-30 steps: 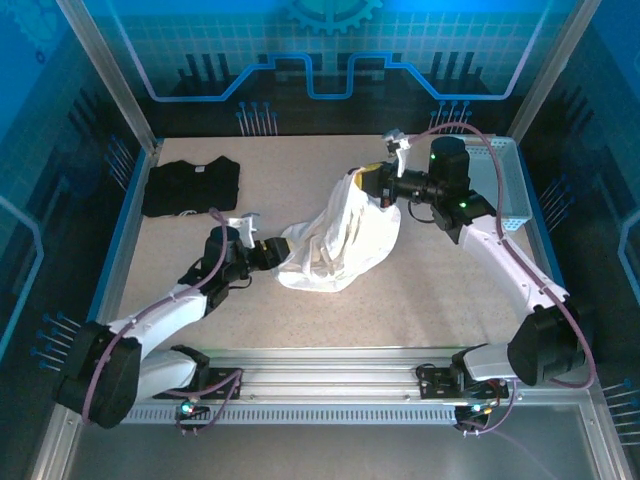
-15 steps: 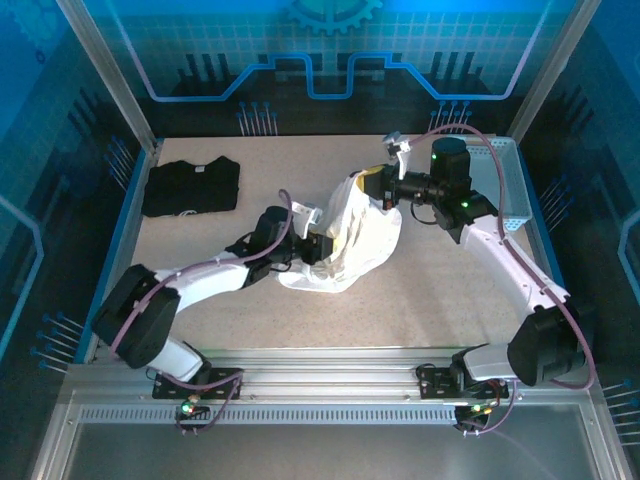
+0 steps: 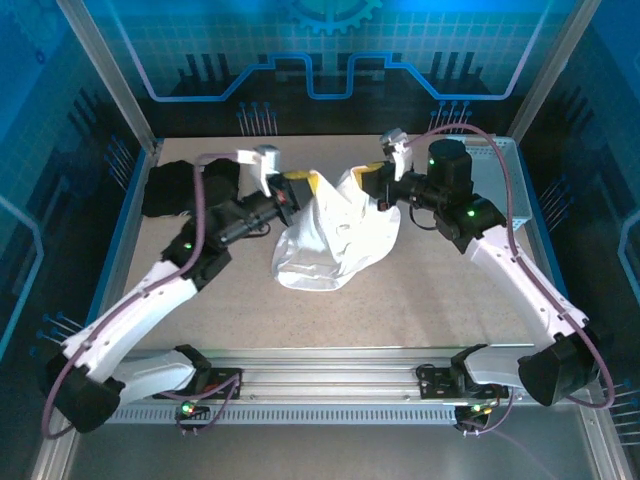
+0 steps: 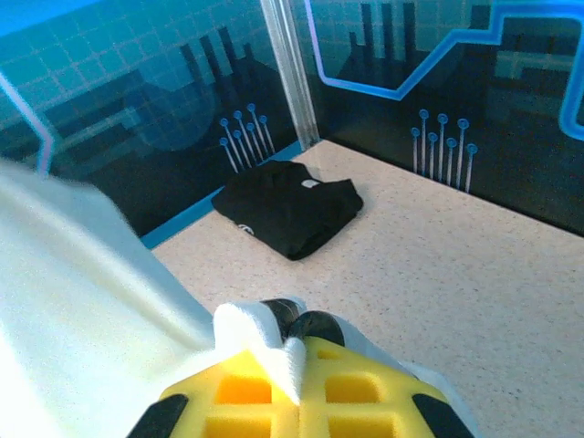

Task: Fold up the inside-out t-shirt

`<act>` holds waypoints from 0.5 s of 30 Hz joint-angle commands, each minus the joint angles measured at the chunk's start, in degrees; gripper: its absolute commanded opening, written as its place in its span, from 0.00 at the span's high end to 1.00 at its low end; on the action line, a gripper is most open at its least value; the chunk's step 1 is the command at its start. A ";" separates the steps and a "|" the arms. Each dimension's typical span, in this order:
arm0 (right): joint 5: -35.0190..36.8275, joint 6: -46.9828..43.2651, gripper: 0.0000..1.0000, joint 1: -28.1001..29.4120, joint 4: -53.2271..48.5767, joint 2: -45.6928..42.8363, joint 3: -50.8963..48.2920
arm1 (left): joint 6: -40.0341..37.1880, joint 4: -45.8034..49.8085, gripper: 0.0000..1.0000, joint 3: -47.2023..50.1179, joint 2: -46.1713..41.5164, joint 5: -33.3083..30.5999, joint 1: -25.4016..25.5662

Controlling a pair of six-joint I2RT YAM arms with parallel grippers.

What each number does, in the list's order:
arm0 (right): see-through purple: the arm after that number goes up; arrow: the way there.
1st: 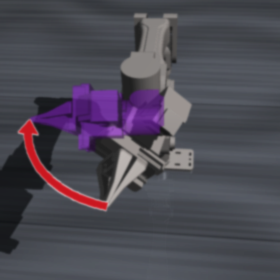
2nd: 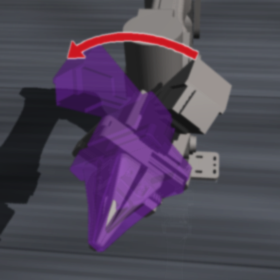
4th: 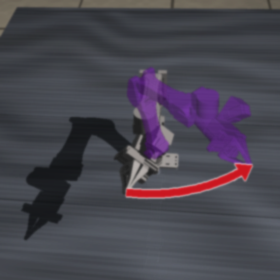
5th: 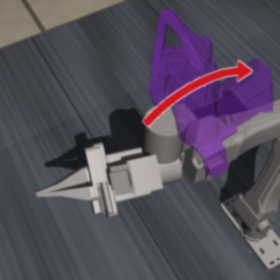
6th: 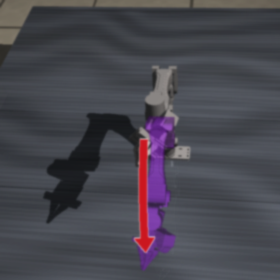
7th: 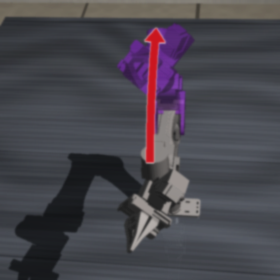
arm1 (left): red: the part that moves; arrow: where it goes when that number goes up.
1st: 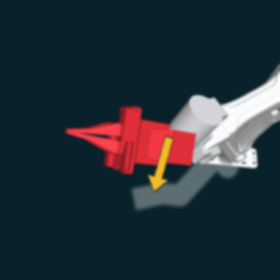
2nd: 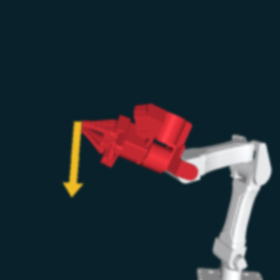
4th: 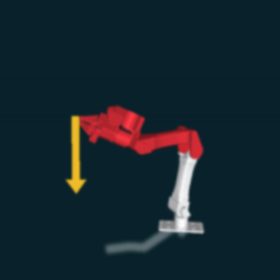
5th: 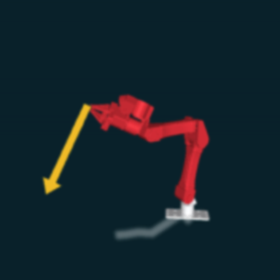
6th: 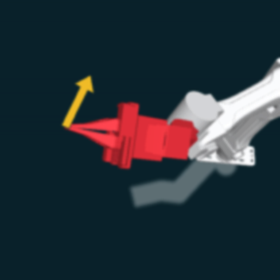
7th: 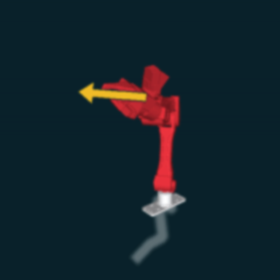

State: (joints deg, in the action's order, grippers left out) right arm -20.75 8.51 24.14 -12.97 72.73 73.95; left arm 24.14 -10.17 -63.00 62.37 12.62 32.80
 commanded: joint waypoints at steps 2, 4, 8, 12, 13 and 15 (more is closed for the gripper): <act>10.03 -1.03 1.00 1.13 -6.33 0.83 5.57 | 3.33 6.64 1.00 -5.50 1.63 0.64 0.02; 10.18 -1.12 1.00 1.09 -6.10 0.27 5.53 | 1.20 10.02 1.00 -6.88 1.78 -1.90 -0.16; 11.06 0.11 1.00 -0.49 -6.07 -1.36 4.98 | 3.92 9.15 1.00 -5.00 -1.20 -3.25 -4.39; 10.66 1.48 1.00 -2.79 -7.59 -1.17 5.23 | 2.68 12.78 1.00 -5.10 -1.91 -6.80 -5.54; 9.09 1.56 1.00 -3.56 -7.49 -1.44 4.85 | 2.56 15.06 1.00 -4.84 -1.86 -10.09 -5.99; 2.69 1.23 1.00 -4.74 -5.06 -2.56 3.27 | 2.35 17.52 1.00 -3.17 -1.50 -14.80 -6.77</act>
State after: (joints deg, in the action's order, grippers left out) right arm -12.34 9.15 21.02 -19.84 72.75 77.84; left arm 26.92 2.85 -67.77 62.13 5.58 27.11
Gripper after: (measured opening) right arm 0.048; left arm 0.053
